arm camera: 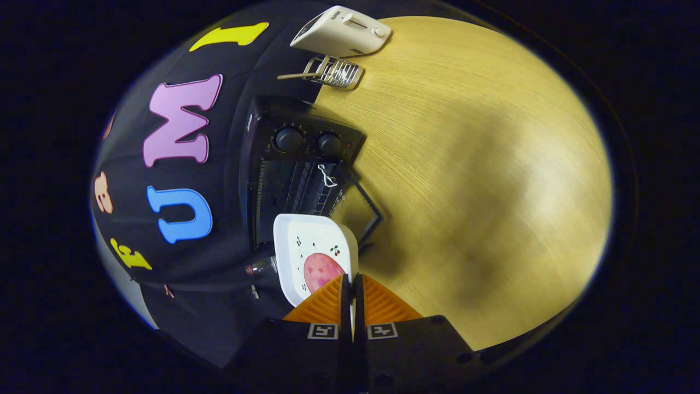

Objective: Open the toaster oven, put the food inside, and close the toaster oven door.

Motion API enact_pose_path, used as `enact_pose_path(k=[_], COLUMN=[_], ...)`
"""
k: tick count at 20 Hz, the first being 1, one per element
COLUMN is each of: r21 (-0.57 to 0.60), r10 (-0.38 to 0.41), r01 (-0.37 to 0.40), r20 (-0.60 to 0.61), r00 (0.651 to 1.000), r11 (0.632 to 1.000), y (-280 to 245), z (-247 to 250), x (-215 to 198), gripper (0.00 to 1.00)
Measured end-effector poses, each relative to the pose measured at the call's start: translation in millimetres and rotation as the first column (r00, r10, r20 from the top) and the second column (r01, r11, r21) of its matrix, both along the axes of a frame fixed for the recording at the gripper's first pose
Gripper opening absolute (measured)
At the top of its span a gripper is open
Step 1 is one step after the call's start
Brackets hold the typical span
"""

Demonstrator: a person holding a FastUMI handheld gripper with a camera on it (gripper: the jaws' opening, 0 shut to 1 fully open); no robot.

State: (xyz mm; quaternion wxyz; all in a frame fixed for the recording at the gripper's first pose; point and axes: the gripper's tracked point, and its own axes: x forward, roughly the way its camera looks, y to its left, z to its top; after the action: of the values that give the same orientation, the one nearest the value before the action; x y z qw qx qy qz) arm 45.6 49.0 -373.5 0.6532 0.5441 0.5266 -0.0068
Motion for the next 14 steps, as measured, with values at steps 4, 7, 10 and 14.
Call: enact_pose_path(k=[4,7,10,14], r21=[-0.039,-0.051,-0.053,-0.056], r10=[-0.204,-0.336,-0.477,-0.593], r01=[0.202,0.334,0.474,0.591], r20=[-0.039,-0.042,-0.054,-0.048], r00=[0.978,0.941,0.877,0.804], r11=[0.979,0.941,0.879,0.805], y=[39.4,62.0,74.0,81.9], z=[-19.2,-26.3,-33.0,-43.2], x=[31.5,61.6,90.6,125.2], gripper=[0.05,0.05,0.05,0.05])
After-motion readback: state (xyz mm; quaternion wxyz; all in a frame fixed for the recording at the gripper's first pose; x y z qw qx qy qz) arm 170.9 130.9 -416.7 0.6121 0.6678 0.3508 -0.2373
